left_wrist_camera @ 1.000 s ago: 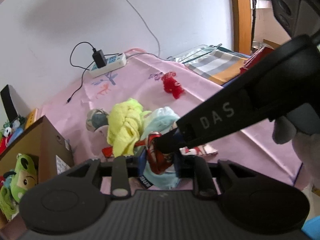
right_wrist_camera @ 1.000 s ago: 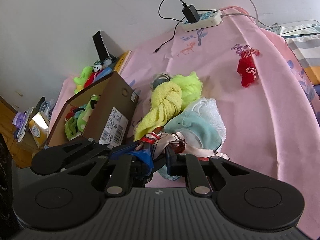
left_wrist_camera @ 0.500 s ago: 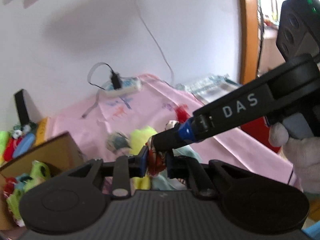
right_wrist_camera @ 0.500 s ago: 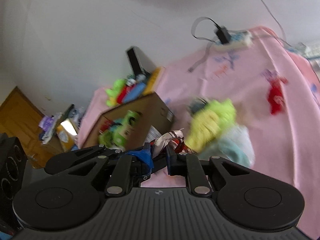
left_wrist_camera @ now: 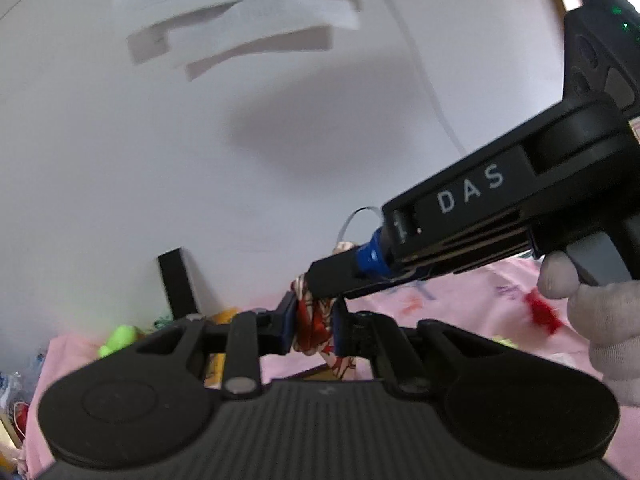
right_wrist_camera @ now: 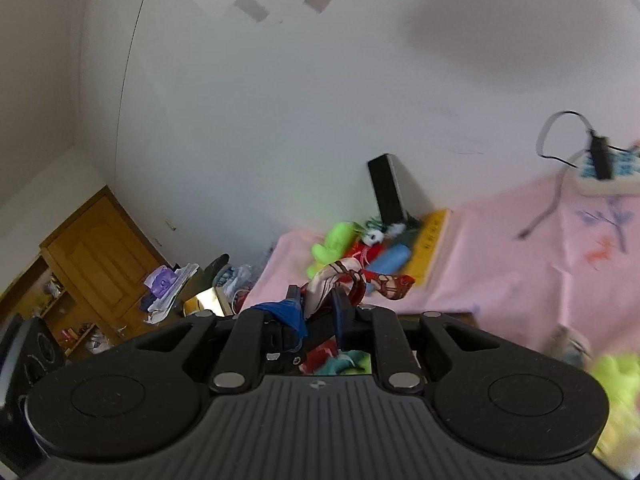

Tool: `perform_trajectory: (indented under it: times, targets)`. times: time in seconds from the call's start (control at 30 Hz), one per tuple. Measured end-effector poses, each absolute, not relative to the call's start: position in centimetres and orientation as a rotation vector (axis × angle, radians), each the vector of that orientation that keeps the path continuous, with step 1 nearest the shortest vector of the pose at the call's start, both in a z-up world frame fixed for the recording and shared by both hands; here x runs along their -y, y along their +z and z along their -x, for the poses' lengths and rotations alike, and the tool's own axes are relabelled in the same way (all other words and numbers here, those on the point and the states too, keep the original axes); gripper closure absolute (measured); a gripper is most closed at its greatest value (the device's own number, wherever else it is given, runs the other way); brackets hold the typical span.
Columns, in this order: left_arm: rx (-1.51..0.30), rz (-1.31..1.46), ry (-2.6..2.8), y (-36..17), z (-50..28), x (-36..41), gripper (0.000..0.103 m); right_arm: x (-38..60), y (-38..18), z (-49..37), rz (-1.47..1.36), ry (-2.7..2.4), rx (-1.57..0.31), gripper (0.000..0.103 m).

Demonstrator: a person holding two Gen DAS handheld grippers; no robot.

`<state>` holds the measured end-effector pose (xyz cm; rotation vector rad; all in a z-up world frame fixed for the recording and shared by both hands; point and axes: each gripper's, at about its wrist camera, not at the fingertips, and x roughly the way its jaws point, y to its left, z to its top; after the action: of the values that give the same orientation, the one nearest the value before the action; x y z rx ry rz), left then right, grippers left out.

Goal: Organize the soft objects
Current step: 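Carry the patterned cloth into the cardboard box and open the right gripper, then return the right gripper to the pile and grasp the yellow-green towel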

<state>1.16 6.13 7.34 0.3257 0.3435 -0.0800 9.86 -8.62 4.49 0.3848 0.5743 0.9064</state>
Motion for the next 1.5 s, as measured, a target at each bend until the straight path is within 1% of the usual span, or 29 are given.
perform_trajectory:
  times: [0.13,0.33,0.47,0.6,0.63,0.7,0.73,0.77,0.8,0.83,0.87,0.97,1.13,1.3,1.5]
  targets:
    - [-0.447,-0.316,-0.099,4.5,-4.3,-9.2,0.098,4.4,2.1,-11.4,-0.292,0.836,-0.618,0.103]
    - [-0.627,-0.261,-0.178,-1.0,-7.8,-11.4,0.097,1.4,-3.2,-13.7,-0.197,0.702,-0.765,0.103]
    - [-0.736,-0.183,-0.25,-3.6,-9.5,-12.1,0.09,0.8,-4.8,-14.4,-0.162,0.619,-0.805,0.103]
    - [-0.837,-0.175,-0.298,-5.8,-10.1,-12.0,0.089,0.3,-5.2,-14.4,-0.128,0.558,-0.834,0.1]
    - [-0.846,-0.182,-0.312,-6.0,-10.0,-11.8,0.089,0.3,-5.3,-14.4,-0.125,0.547,-0.847,0.1]
    - [-0.85,-0.188,-0.326,-5.9,-9.7,-11.7,0.08,0.3,-5.7,-14.3,-0.131,0.532,-0.877,0.099]
    - [-0.86,-0.185,-0.329,-5.9,-9.7,-11.7,0.078,0.2,-5.8,-14.3,-0.135,0.528,-0.892,0.099]
    - [-0.872,-0.181,-0.329,-5.9,-9.8,-11.8,0.071,0.3,-5.8,-14.2,-0.144,0.51,-0.907,0.099]
    - [-0.885,-0.173,-0.332,-5.9,-9.8,-11.9,0.062,0.3,-5.8,-14.0,-0.143,0.504,-0.916,0.099]
    - [-0.89,-0.163,-0.331,-5.8,-9.8,-12.2,0.057,0.2,-5.7,-13.9,-0.143,0.499,-0.921,0.099]
    - [-0.894,-0.152,-0.329,-5.8,-9.6,-12.5,0.055,0.3,-5.5,-13.8,-0.146,0.495,-0.93,0.099]
    - [-0.93,-0.119,-0.331,-5.8,-9.0,-13.2,0.053,0.6,-5.3,-13.7,-0.179,0.479,-0.952,0.099]
    - [-0.954,-0.076,-0.319,-6.2,-8.4,-14.5,0.053,1.1,-4.8,-13.2,-0.186,0.432,-0.942,0.098]
    - [-0.931,-0.076,-0.303,-5.5,-8.0,-14.8,0.053,2.0,-4.9,-12.5,-0.281,0.428,-0.94,0.096]
    - [-0.903,-0.112,-0.288,-4.6,-6.4,-14.5,0.049,3.0,-5.1,-10.9,-0.344,0.475,-0.955,0.096]
